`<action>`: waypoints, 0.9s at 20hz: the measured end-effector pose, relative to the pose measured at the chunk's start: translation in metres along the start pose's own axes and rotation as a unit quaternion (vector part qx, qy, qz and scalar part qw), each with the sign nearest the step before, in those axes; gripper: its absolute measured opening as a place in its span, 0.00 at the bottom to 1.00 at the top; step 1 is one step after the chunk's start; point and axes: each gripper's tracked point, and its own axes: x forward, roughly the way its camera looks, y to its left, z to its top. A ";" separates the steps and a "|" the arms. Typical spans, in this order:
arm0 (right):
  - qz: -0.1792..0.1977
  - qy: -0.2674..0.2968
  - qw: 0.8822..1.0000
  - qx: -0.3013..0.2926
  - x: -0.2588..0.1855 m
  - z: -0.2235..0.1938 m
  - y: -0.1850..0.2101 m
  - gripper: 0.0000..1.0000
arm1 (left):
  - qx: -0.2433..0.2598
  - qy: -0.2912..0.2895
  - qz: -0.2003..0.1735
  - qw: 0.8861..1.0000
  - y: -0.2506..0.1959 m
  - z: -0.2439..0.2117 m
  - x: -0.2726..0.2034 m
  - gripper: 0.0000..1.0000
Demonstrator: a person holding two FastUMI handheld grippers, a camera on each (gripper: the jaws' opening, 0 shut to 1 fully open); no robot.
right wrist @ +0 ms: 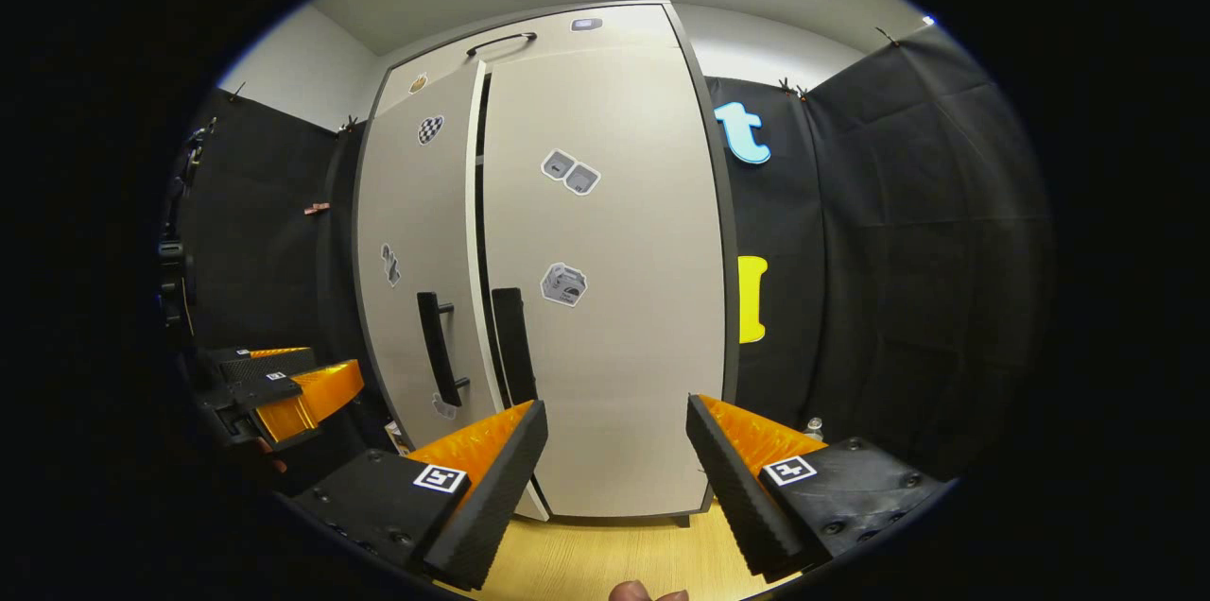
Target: Grab one shoe with the right hand and put it into the shoe cabinet, grab the other shoe with the left hand and put it into the shoe cabinet; then close the right door with the right hand and the left door with the left hand.
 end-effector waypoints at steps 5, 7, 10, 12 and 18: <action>0.000 0.000 1.000 0.000 0.000 0.000 -0.001 0.98 | 0.000 0.000 -0.001 1.000 0.000 0.002 -0.001 0.94; 0.000 0.001 1.000 0.001 0.000 -0.001 -0.001 0.98 | 0.000 0.000 -0.002 1.000 0.000 0.001 -0.003 0.94; 0.001 0.001 1.000 0.002 0.000 0.000 0.000 0.98 | 0.000 0.000 -0.001 1.000 0.000 0.002 -0.004 0.94; 0.001 0.000 1.000 0.001 0.000 0.000 0.000 0.98 | 0.000 0.001 -0.001 1.000 -0.001 0.002 -0.004 0.94; 0.002 -0.002 1.000 0.003 -0.002 0.001 0.000 0.98 | 0.002 -0.001 -0.001 1.000 -0.002 0.004 -0.006 0.94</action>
